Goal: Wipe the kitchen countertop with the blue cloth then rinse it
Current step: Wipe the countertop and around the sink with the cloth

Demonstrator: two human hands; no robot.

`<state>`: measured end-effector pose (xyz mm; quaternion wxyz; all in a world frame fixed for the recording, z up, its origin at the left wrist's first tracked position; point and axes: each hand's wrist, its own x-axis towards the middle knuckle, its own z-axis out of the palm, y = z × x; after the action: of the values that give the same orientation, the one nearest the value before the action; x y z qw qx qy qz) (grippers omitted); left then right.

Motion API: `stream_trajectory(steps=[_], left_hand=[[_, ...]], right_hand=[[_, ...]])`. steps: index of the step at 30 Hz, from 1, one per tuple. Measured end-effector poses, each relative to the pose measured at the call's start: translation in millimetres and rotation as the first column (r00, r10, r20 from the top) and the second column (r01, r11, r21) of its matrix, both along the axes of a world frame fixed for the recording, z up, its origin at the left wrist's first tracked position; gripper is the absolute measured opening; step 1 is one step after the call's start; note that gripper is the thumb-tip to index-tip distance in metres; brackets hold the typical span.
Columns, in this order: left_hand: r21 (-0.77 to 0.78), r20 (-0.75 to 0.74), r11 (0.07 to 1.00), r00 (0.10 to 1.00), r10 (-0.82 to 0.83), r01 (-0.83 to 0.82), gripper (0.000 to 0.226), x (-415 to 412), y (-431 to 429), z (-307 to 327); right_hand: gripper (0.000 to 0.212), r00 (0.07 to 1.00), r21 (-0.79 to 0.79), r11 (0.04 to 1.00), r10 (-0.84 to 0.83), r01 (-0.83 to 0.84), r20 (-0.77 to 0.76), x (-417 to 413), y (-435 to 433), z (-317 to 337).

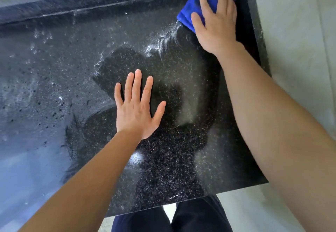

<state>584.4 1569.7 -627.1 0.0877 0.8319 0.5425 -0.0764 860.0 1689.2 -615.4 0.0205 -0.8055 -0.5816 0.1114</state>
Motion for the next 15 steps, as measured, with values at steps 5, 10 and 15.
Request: stream_trajectory(steps=[5,10,15], left_hand=[[-0.003,0.001,1.000,1.000,0.005,-0.005,0.077,1.1,-1.1,1.7],[-0.005,-0.006,1.000,1.000,0.008,-0.008,0.077,0.7,0.2,2.4],[-0.013,-0.012,1.000,1.000,0.004,-0.004,0.077,0.3,-0.1,0.6]], right_hand=[[0.063,1.000,0.045,0.999,0.002,-0.002,-0.017,-62.8,-2.6,6.8],[0.063,0.974,0.029,0.983,0.175,-0.181,0.145,-50.6,-24.8,4.5],[0.072,0.982,-0.023,0.989,-0.140,0.144,0.126,-4.1,-1.1,-0.8]])
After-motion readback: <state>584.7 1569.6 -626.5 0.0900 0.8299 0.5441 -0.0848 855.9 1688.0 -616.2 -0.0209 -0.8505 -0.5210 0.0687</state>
